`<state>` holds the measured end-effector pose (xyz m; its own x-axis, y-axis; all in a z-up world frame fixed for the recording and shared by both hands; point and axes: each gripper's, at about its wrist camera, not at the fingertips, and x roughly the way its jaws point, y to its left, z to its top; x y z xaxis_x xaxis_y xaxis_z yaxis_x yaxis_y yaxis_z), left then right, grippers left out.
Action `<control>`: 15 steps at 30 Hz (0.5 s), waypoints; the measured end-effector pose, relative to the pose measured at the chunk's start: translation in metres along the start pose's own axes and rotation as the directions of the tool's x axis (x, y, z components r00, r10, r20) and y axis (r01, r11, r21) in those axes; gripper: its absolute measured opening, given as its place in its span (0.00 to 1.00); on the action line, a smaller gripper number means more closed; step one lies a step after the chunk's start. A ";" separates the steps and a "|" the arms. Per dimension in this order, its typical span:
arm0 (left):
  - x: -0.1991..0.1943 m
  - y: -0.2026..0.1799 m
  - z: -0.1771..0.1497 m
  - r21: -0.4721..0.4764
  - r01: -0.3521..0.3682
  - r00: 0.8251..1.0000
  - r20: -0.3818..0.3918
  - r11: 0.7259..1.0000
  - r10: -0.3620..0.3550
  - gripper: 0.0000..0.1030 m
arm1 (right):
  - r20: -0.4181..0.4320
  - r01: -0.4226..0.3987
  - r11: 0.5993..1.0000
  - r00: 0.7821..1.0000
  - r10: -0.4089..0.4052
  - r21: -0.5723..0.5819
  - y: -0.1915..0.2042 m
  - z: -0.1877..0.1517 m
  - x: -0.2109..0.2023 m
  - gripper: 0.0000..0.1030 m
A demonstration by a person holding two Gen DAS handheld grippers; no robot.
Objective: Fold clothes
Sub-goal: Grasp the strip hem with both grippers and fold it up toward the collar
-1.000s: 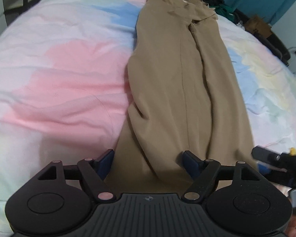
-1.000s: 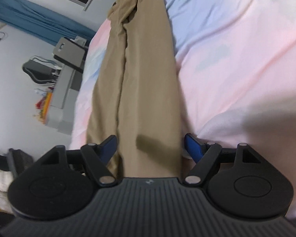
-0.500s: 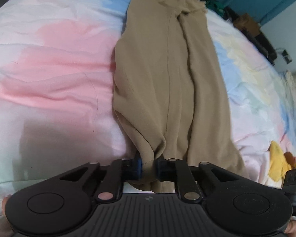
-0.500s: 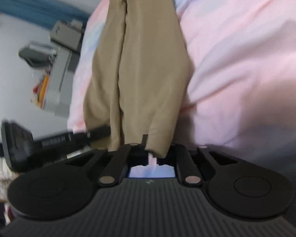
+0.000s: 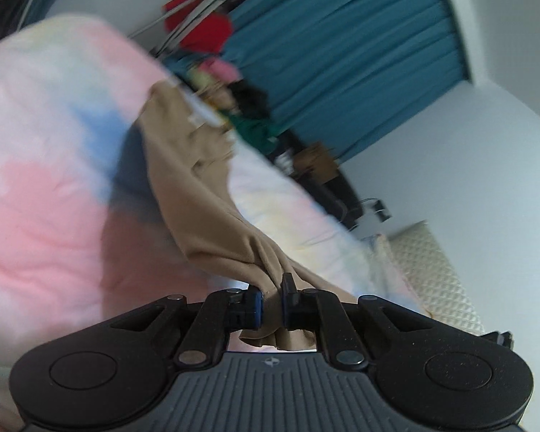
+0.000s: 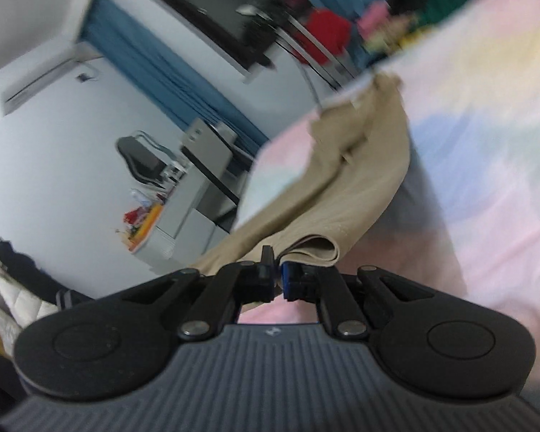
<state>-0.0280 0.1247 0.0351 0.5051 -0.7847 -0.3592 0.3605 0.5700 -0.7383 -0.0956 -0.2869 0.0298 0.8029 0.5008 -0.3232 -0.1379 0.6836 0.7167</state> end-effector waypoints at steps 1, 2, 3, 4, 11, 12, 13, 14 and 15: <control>-0.007 -0.008 -0.001 0.006 0.014 1.000 0.007 1.000 -0.014 0.10 | 0.016 -0.009 1.000 1.000 0.010 -0.018 0.008 0.005 -0.009 0.07; -0.017 -0.016 -0.006 0.006 0.023 1.000 0.007 1.000 -0.023 0.10 | 0.028 -0.016 0.999 0.999 0.017 -0.033 0.014 0.007 -0.017 0.07; -0.026 -0.023 -0.012 0.006 0.032 0.999 0.006 0.999 -0.032 0.10 | 0.038 -0.023 0.999 0.999 0.025 -0.047 0.020 0.008 -0.027 0.07; -0.036 -0.030 -0.017 0.007 0.041 0.999 0.005 0.999 -0.041 0.10 | 0.046 -0.030 0.998 0.998 0.033 -0.057 0.025 0.008 -0.036 0.07; -0.074 -0.042 -0.059 -0.067 0.057 0.998 -0.001 0.996 -0.057 0.10 | 0.024 -0.070 0.998 0.997 0.070 -0.006 0.018 -0.025 -0.071 0.07; -0.074 -0.039 -0.059 -0.080 0.052 0.999 0.002 0.995 -0.052 0.10 | 0.023 -0.066 0.998 0.998 0.066 0.004 0.017 -0.026 -0.065 0.07; -0.073 -0.036 -0.058 -0.085 0.044 0.999 0.006 0.995 -0.043 0.10 | 0.025 -0.059 0.998 0.998 0.059 0.014 0.016 -0.026 -0.058 0.07; -0.068 -0.032 -0.053 -0.083 0.029 1.000 0.008 0.996 -0.029 0.10 | 0.032 -0.049 0.999 0.998 0.048 0.020 0.016 -0.025 -0.049 0.07; -0.059 -0.028 -0.046 -0.087 0.012 1.000 0.008 0.996 -0.011 0.10 | 0.041 -0.039 0.999 0.998 0.038 0.023 0.017 -0.021 -0.039 0.07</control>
<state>-0.1039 0.1436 0.0511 0.5069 -0.7893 -0.3465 0.2973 0.5374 -0.7892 -0.1411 -0.2833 0.0419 0.8203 0.5042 -0.2700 -0.1558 0.6513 0.7427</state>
